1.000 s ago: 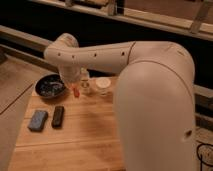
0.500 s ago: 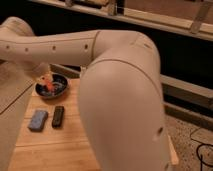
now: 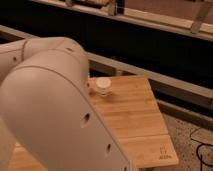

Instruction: Drag the pepper across the table

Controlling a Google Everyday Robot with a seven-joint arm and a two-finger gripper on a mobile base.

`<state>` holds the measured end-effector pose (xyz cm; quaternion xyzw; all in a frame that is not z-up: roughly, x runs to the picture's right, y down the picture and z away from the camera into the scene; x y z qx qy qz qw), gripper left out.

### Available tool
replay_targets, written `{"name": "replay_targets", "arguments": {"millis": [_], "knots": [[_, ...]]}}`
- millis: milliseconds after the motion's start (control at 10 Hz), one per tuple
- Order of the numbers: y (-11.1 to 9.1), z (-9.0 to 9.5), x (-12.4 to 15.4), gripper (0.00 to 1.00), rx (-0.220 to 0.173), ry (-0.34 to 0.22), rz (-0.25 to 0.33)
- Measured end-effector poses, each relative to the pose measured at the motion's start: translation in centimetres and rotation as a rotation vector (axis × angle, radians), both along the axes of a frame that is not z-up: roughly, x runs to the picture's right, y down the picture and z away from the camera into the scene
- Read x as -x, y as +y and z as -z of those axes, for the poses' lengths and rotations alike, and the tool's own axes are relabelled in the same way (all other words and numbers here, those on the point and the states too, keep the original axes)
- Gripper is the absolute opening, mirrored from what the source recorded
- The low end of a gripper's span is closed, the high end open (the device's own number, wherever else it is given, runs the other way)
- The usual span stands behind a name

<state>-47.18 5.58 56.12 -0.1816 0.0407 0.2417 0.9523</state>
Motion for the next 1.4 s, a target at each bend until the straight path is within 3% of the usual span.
{"name": "replay_targets", "arguments": {"millis": [200,400,500,700,1200,1400], "knots": [[5.6,3.1,3.9,0.0,-0.004,-0.095,0.199],[10.7,6.0,6.3,0.0,0.009,-0.184,0.35],[14.2,7.7,7.6,0.0,0.026,-0.235,0.447],[16.3,8.3,8.1,0.11,0.05,-0.249,0.505],[16.0,7.8,8.8,0.64,0.077,-0.236,0.506],[15.8,7.8,8.9,0.79,0.075,-0.231,0.506]]}}
